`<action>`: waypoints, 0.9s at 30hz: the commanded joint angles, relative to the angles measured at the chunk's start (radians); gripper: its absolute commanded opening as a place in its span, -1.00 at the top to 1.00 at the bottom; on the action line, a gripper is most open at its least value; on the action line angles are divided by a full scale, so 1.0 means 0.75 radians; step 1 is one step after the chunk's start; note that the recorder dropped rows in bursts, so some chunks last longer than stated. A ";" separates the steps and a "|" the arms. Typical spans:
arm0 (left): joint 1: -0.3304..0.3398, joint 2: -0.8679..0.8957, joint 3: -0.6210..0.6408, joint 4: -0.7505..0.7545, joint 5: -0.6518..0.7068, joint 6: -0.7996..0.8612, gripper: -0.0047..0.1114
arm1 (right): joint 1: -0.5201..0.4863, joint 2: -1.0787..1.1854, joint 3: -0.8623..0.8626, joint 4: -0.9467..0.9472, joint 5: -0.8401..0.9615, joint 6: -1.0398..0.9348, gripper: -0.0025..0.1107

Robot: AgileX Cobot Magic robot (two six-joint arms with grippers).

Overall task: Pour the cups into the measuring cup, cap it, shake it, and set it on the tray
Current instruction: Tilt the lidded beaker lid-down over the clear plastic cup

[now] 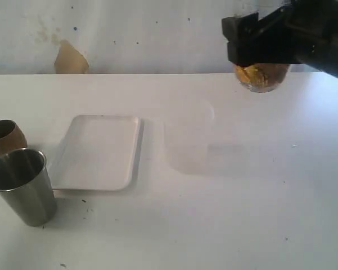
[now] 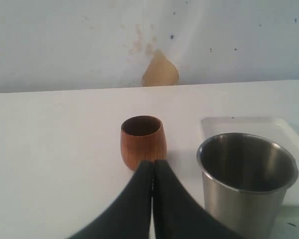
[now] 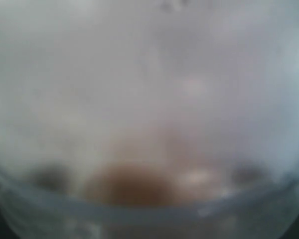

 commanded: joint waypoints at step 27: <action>-0.003 -0.003 0.007 0.008 0.003 -0.003 0.90 | -0.243 0.582 -0.020 -0.390 -0.214 -0.327 0.96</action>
